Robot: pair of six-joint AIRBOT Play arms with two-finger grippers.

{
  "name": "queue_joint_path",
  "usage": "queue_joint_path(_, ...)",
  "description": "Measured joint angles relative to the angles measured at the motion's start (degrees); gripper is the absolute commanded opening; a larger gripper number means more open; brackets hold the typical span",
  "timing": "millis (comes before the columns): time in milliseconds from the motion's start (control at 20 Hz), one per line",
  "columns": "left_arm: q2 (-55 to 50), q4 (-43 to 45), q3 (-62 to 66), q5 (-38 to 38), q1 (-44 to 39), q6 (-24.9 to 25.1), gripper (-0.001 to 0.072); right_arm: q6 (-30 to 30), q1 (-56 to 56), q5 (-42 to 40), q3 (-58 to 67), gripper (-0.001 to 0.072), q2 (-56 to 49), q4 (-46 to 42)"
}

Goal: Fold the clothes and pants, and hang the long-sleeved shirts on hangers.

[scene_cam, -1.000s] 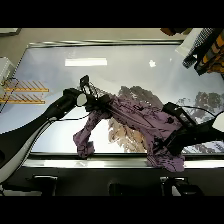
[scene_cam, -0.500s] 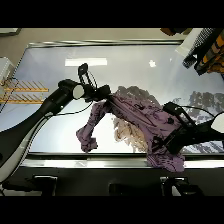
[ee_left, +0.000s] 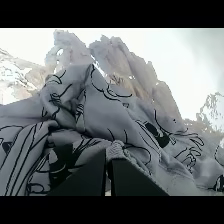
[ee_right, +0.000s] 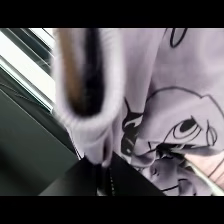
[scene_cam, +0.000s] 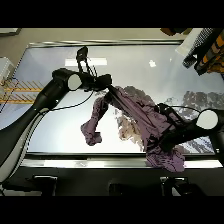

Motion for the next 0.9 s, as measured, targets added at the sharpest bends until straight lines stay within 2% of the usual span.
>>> queue_joint_path(250,0.0,0.2,1.1,-1.7,-0.1,2.0,0.0021,9.6,3.7,4.4,0.0,0.0029,-1.3,-4.4)
queue_joint_path(450,0.0,2.0,1.3,-2.1,0.6,2.5,0.0021,14.1,4.4,8.7,0.1,0.0029,-0.6,-7.2)
queue_joint_path(700,0.0,2.6,1.3,-1.6,0.3,4.3,0.0021,16.5,4.6,8.0,0.0,0.0029,-0.1,-8.1)
queue_joint_path(900,0.0,1.7,1.4,-1.1,-3.3,5.3,0.0021,18.0,4.6,2.4,0.0,0.0029,-2.2,-5.8)
